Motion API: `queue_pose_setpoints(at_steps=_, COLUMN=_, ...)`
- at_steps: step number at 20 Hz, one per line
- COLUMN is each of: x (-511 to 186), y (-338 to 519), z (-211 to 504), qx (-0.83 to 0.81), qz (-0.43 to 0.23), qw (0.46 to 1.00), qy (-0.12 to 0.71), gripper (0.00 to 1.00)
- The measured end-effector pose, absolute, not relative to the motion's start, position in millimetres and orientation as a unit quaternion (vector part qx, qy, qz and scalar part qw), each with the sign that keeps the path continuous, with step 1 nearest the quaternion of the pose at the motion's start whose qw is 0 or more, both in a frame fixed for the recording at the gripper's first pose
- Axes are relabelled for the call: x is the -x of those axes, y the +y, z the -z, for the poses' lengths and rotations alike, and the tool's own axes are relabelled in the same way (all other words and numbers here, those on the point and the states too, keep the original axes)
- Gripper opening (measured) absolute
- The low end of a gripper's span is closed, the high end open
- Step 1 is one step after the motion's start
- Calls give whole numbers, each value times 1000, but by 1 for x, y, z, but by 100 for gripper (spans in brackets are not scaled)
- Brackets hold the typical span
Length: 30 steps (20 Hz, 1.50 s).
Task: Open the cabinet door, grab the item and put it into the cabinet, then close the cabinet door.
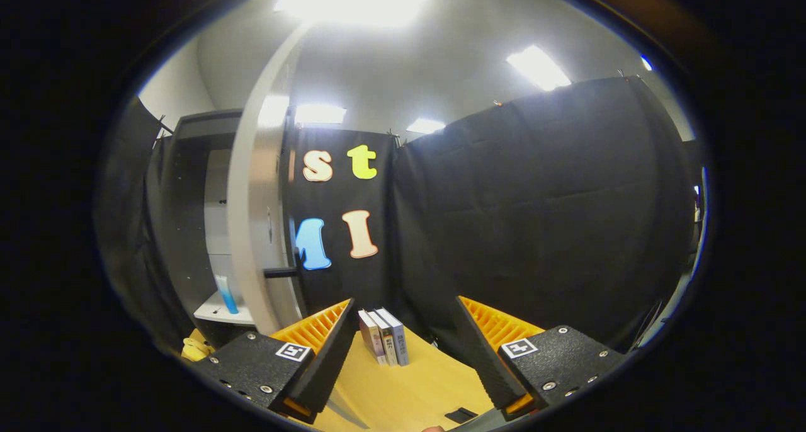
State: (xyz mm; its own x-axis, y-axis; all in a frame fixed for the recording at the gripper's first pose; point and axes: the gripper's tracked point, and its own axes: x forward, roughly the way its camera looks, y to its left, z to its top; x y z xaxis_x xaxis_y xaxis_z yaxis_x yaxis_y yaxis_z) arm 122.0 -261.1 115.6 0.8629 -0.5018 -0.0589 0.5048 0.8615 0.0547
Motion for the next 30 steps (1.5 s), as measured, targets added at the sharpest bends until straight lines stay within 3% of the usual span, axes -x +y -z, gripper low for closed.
queue_pose_setpoints(at_steps=4, x=-151, y=-257, z=-87, qx=-30, qz=248, qw=967, qy=57, gripper=94)
queue_pose_setpoints(at_steps=10, x=-151, y=-243, z=-91, qx=-19, qz=239, qw=970, qy=43, gripper=91)
queue_pose_setpoints(at_steps=30, x=-193, y=-72, z=-90, qx=-11, qz=58, qw=997, qy=47, gripper=91)
